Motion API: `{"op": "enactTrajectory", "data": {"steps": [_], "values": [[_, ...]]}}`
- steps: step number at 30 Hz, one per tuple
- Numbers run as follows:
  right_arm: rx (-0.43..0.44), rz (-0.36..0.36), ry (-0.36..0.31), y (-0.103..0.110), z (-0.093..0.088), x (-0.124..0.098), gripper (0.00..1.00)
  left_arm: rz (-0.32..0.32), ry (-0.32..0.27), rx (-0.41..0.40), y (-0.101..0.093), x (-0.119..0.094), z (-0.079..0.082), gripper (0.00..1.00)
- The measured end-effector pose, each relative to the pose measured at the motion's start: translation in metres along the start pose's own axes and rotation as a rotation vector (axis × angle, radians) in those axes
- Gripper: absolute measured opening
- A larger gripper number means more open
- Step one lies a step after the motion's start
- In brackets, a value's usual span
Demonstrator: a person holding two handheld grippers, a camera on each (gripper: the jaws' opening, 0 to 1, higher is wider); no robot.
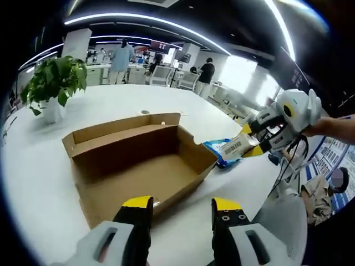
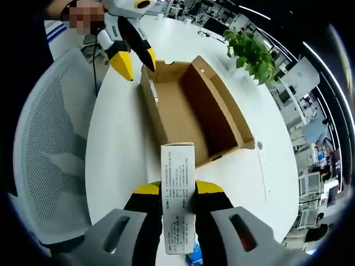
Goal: Operate the shoe box by opening the lid, removing the specified soft item, and placing it in the target area until the item is outside and the box remains undamaged.
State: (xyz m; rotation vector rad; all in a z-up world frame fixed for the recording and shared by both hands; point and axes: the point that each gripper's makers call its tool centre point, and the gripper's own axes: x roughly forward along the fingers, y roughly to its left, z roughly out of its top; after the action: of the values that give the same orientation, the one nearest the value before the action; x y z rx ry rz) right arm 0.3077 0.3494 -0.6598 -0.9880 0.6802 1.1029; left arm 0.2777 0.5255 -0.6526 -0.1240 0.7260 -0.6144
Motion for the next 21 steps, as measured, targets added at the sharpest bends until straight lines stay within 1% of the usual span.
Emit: {"op": "enactTrajectory", "data": {"steps": [4,7,10,11,12,17,21], "values": [[0.054,-0.003,0.024,0.008,-0.031,-0.005,0.18,-0.009,0.014,0.022,-0.009,0.005,0.0,0.43],[0.063,-0.001,0.048,0.015,-0.053,-0.009,0.18,-0.012,0.02,0.03,-0.015,0.007,0.001,0.43],[0.087,0.002,0.076,0.02,-0.078,-0.015,0.18,-0.013,0.02,0.036,-0.02,0.009,0.003,0.43],[0.093,0.001,0.078,0.02,-0.081,-0.016,0.18,-0.013,0.019,0.037,-0.021,0.009,0.004,0.43],[0.109,-0.003,0.087,0.021,-0.092,-0.02,0.18,-0.011,0.019,0.038,-0.023,0.01,0.005,0.43],[0.101,-0.001,0.127,0.024,-0.121,-0.03,0.18,-0.007,0.028,0.042,-0.028,0.014,0.003,0.43],[0.115,-0.008,0.141,0.02,-0.139,-0.037,0.18,-0.001,0.029,0.038,-0.033,0.016,0.003,0.43]]}}
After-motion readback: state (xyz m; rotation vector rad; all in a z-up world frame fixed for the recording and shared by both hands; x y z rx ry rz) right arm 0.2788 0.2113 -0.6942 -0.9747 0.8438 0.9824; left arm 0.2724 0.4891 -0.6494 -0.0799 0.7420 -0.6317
